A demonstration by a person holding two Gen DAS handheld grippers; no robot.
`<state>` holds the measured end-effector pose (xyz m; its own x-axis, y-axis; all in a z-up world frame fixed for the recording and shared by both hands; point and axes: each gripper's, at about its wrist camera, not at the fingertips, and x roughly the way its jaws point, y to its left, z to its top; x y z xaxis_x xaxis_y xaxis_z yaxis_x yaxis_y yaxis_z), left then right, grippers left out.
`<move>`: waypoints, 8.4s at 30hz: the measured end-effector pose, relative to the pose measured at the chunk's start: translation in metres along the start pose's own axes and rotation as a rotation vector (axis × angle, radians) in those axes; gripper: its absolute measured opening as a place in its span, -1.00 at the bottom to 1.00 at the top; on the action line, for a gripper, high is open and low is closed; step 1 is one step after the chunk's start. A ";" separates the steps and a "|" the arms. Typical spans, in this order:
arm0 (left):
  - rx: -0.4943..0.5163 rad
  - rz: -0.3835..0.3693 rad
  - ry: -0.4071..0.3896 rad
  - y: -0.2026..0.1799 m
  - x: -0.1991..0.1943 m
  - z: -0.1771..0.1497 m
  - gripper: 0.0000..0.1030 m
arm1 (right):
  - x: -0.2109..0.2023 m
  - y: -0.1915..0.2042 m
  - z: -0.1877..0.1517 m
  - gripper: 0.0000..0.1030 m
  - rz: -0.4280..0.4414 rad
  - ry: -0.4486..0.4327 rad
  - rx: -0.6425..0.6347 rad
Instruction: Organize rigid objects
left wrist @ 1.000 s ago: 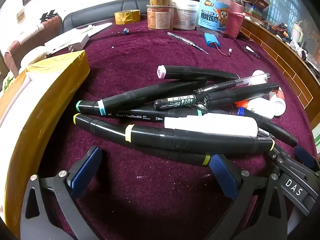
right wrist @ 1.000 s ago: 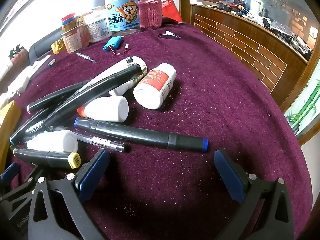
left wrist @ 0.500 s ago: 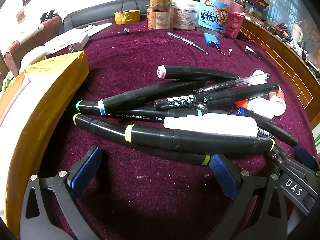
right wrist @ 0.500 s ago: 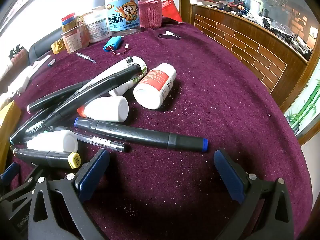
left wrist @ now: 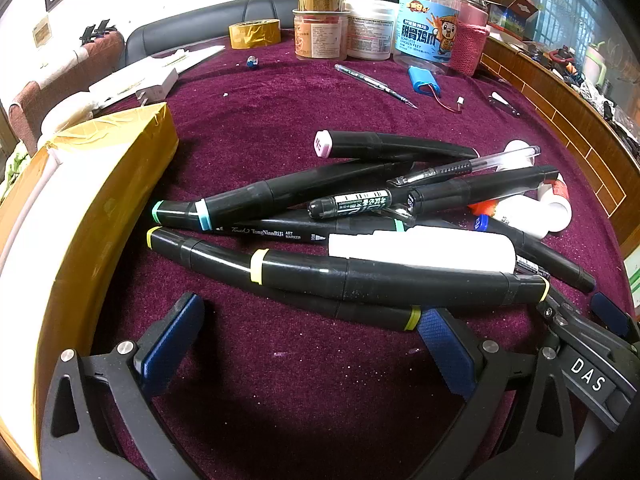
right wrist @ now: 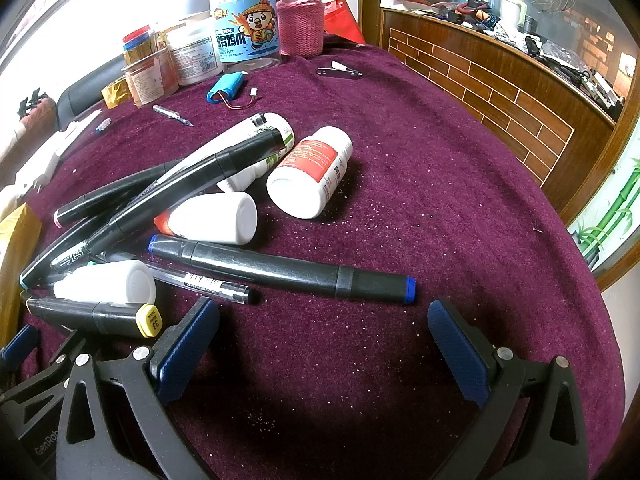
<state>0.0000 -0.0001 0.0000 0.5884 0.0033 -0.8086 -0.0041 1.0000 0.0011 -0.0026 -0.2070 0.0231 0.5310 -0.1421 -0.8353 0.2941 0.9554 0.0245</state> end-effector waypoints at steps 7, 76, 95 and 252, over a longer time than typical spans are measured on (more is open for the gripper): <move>0.000 0.000 0.000 0.000 0.000 0.000 1.00 | 0.000 0.000 0.000 0.97 0.000 0.000 0.000; -0.001 0.000 0.001 -0.001 -0.002 0.000 1.00 | 0.000 0.000 0.000 0.97 0.000 -0.001 0.000; -0.001 0.000 0.001 0.000 -0.002 0.000 1.00 | 0.000 0.000 0.000 0.97 -0.001 -0.001 -0.001; 0.093 -0.133 0.057 0.007 -0.011 -0.017 1.00 | -0.059 -0.021 -0.038 0.92 0.165 -0.290 0.011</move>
<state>-0.0204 0.0064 -0.0018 0.5315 -0.1269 -0.8375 0.1476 0.9875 -0.0560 -0.0699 -0.2086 0.0514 0.7756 -0.0549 -0.6289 0.1932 0.9691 0.1537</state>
